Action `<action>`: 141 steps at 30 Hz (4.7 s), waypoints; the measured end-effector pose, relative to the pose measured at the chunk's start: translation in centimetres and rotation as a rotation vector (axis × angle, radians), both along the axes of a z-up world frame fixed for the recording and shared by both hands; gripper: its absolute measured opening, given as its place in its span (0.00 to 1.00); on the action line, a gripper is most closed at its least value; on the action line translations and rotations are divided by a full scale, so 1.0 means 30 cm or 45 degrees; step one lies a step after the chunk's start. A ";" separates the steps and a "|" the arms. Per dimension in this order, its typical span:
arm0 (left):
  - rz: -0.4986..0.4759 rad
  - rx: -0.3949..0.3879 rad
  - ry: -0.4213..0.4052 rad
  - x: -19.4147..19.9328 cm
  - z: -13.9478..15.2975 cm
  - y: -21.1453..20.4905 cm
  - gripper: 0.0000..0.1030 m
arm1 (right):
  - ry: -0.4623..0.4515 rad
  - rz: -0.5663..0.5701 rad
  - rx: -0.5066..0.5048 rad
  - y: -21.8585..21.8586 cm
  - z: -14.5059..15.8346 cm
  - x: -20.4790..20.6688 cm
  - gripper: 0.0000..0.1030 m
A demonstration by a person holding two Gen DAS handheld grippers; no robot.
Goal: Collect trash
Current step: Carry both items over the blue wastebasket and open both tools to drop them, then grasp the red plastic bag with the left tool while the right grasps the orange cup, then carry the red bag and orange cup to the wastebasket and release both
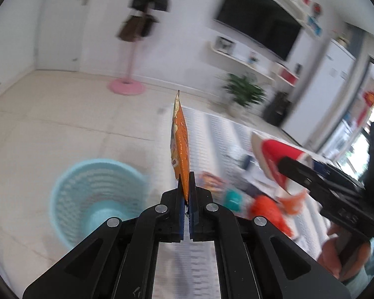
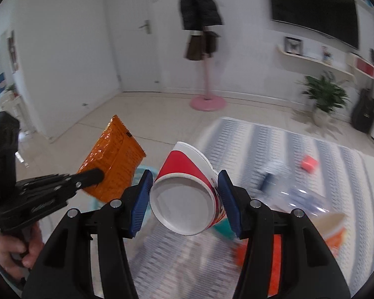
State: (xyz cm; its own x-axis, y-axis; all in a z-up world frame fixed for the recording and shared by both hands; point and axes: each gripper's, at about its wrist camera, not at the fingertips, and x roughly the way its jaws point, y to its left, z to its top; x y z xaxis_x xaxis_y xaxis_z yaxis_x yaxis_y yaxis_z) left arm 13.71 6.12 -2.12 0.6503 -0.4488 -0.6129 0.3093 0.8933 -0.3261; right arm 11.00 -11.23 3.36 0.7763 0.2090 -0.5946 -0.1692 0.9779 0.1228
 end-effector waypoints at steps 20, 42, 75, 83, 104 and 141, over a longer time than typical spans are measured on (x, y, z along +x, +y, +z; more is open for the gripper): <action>0.383 0.103 0.498 0.243 -0.407 0.342 0.01 | 0.399 0.208 0.156 0.429 -0.464 0.287 0.50; 0.399 0.096 0.359 0.212 -0.344 0.346 0.33 | 0.357 0.175 0.201 0.351 -0.438 0.275 0.61; -0.367 0.150 0.212 -0.084 -0.315 -0.726 0.78 | 0.004 -0.382 -0.184 -0.713 -0.203 -0.257 0.70; -0.338 0.174 0.368 -0.001 -0.445 -0.803 0.76 | 0.136 -0.312 -0.126 -0.779 -0.350 -0.170 0.70; -0.317 0.142 0.355 -0.015 -0.413 -0.682 0.24 | 0.254 -0.123 -0.144 -0.657 -0.400 -0.176 0.41; -0.036 -0.024 0.165 -0.026 -0.265 -0.060 0.24 | 0.513 0.156 -0.255 -0.328 -0.474 -0.022 0.46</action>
State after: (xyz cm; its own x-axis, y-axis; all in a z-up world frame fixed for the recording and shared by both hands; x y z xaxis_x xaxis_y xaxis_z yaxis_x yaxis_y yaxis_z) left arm 12.94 4.31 -10.08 0.5532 -0.4781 -0.6822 0.2886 0.8782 -0.3814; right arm 10.35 -21.07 -10.87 0.4520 0.1349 -0.8818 -0.2625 0.9649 0.0131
